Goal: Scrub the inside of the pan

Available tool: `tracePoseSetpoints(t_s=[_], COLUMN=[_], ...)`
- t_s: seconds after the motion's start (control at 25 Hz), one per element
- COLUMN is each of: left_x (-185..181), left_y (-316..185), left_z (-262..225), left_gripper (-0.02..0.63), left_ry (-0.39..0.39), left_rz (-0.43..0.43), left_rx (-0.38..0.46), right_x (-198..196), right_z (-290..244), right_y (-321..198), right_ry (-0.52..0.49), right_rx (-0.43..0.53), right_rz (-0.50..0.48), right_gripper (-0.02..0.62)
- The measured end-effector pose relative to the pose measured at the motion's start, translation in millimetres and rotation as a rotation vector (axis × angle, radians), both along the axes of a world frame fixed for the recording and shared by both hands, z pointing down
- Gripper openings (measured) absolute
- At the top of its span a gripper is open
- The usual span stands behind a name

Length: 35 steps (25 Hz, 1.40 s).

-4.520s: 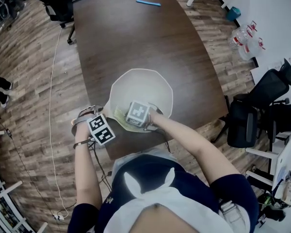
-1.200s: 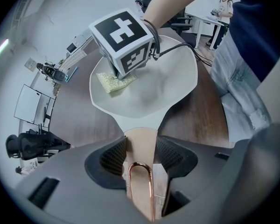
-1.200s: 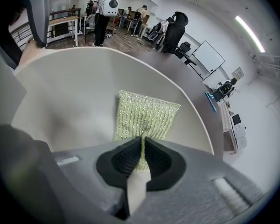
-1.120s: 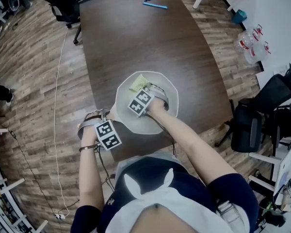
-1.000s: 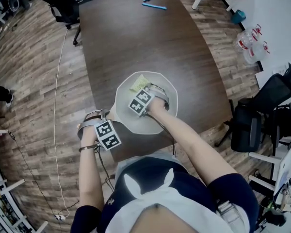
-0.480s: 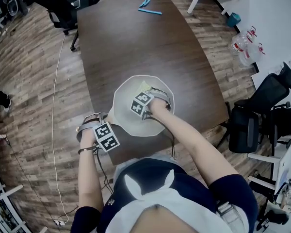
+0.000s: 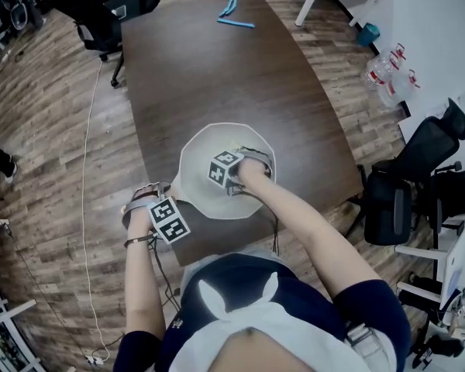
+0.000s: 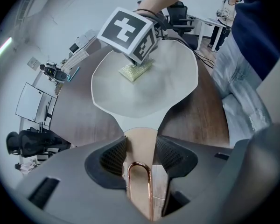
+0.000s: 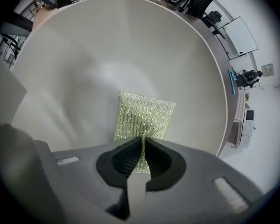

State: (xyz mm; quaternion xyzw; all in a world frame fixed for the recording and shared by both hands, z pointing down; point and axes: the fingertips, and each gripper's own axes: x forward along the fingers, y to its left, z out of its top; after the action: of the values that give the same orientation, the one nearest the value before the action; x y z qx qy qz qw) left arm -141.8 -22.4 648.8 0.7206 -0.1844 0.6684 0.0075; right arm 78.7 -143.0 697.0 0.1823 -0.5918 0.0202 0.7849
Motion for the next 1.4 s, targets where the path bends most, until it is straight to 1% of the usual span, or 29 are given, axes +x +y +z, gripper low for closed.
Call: tracePoseSetpoints(t_s=[0.2,0.4,0.52,0.68,0.76,0.88,0.96,1.08,1.16,1.28,1.4], left_x=[-1.4,-0.2,1.1,0.8,0.2,0.5,-0.5,-1.2,-0.7,-0.2,-1.5], left_y=[3.8,3.9,4.5,5.0,5.0,4.3,4.3,5.0,5.7,5.9,5.5], left_z=[1.4,1.7,1.0,1.9,2.4,1.8,1.5,2.6,2.9,2.2,2.3], left_gripper=[0.204,0.204,0.204,0.204,0.204,0.204,0.204,0.204,0.204,0.204,0.204], left_ry=[0.001,0.011,0.014,0.013,0.013,0.011,0.007,0.008,0.008,0.008,0.01], left_rz=[-0.001,-0.006,-0.006,-0.005,-0.006,-0.004,-0.002,-0.002,-0.003,-0.003,-0.003], left_rx=[0.001,0.004,0.007,0.009,0.01,0.01,0.011,0.017,0.017,0.014,0.014], right_x=[13.7,19.0,19.7,18.6,17.1,14.6,9.5,0.5,-4.3,-14.4,-25.0], right_z=[4.2,6.6,6.7,6.2,5.9,5.7,-0.9,9.3,7.1,-4.5,-0.8], right_y=[29.9,47.0,55.4,65.9,74.2,83.7,94.1,104.2,111.9,121.7,124.7], right_ry=[0.059,0.082,0.071,0.038,0.018,-0.013,-0.049,-0.122,-0.162,-0.218,-0.242], right_rx=[-0.152,-0.236,-0.277,-0.317,-0.351,-0.402,-0.436,-0.491,-0.525,-0.542,-0.513], right_rz=[0.051,0.071,0.094,0.148,0.19,0.225,0.278,0.338,0.375,0.385,0.343], right_gripper=[0.025,0.025,0.025,0.025,0.025,0.025,0.025,0.025,0.025,0.025,0.025])
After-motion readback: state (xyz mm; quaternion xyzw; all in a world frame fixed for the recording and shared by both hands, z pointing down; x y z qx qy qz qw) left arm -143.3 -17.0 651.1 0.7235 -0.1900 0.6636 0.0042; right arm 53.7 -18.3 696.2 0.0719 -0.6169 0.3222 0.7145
